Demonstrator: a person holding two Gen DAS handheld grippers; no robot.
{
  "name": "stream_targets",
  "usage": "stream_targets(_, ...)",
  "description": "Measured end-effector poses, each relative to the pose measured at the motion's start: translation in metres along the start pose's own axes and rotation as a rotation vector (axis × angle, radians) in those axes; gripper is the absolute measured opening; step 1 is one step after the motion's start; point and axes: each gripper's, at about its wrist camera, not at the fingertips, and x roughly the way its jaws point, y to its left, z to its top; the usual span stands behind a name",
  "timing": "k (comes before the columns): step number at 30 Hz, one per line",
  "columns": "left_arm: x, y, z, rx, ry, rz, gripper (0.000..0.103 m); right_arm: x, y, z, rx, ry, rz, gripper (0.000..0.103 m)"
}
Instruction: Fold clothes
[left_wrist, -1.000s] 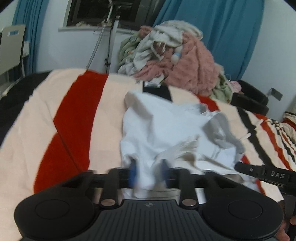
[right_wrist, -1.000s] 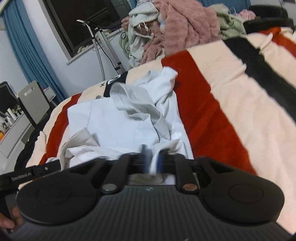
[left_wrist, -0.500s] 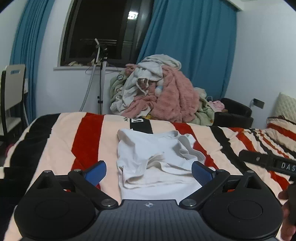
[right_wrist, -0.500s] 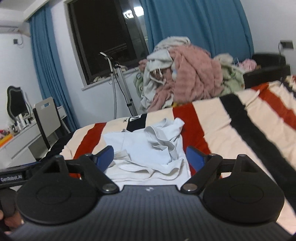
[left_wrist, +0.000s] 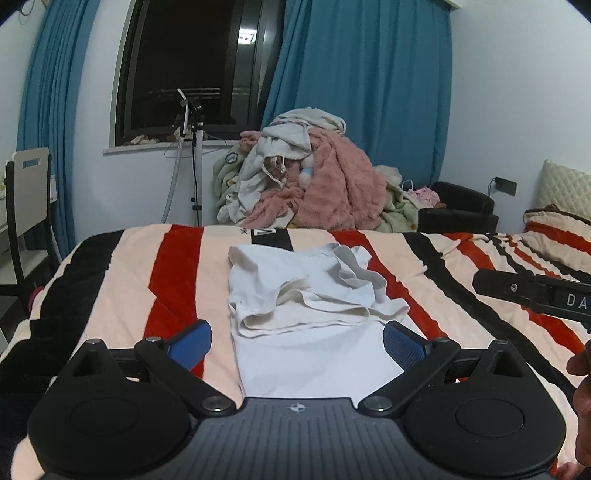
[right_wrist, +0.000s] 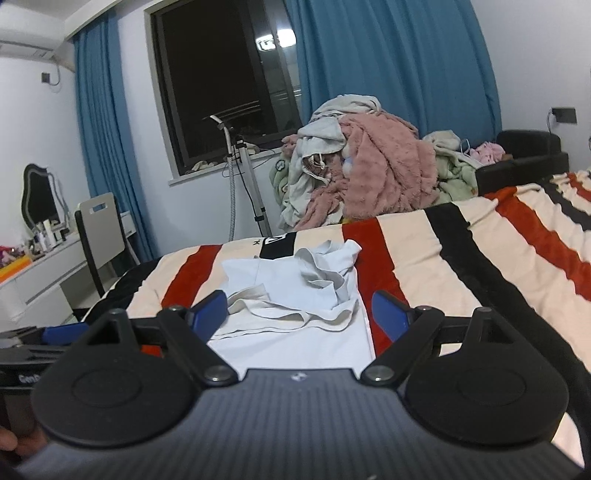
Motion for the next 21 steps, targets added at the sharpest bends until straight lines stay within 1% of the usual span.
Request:
stream_targets(3, 0.002, 0.002, -0.002, -0.010, 0.011, -0.004, 0.100, 0.003, 0.002, -0.001, -0.017, -0.001, -0.012, 0.087)
stream_targets(6, 0.006, 0.006, -0.001, -0.027, 0.024, -0.005, 0.100, 0.005, 0.000, -0.001, -0.004, 0.009, -0.017, 0.087)
stream_targets(9, 0.010, 0.010, -0.002, -0.079, 0.065, -0.033, 0.100, 0.006, -0.002, -0.001, 0.002, 0.011, -0.028, 0.087)
stream_targets(14, 0.021, 0.017, -0.009, -0.232, 0.188, -0.165, 0.100, 0.009, -0.006, -0.002, 0.025, 0.025, -0.055, 0.087)
stream_targets(17, 0.035, 0.018, -0.018, -0.296, 0.298, -0.221, 0.100, 0.013, -0.012, -0.004, 0.055, 0.050, -0.080, 0.087)
stream_targets(19, 0.043, 0.021, -0.027, -0.342, 0.348, -0.245, 0.100, 0.016, -0.016, -0.005, 0.074, 0.069, -0.098, 0.087)
stream_targets(21, 0.052, 0.025, -0.037, -0.383, 0.386, -0.238, 0.100, 0.018, -0.018, -0.007, 0.087, 0.085, -0.113, 0.087)
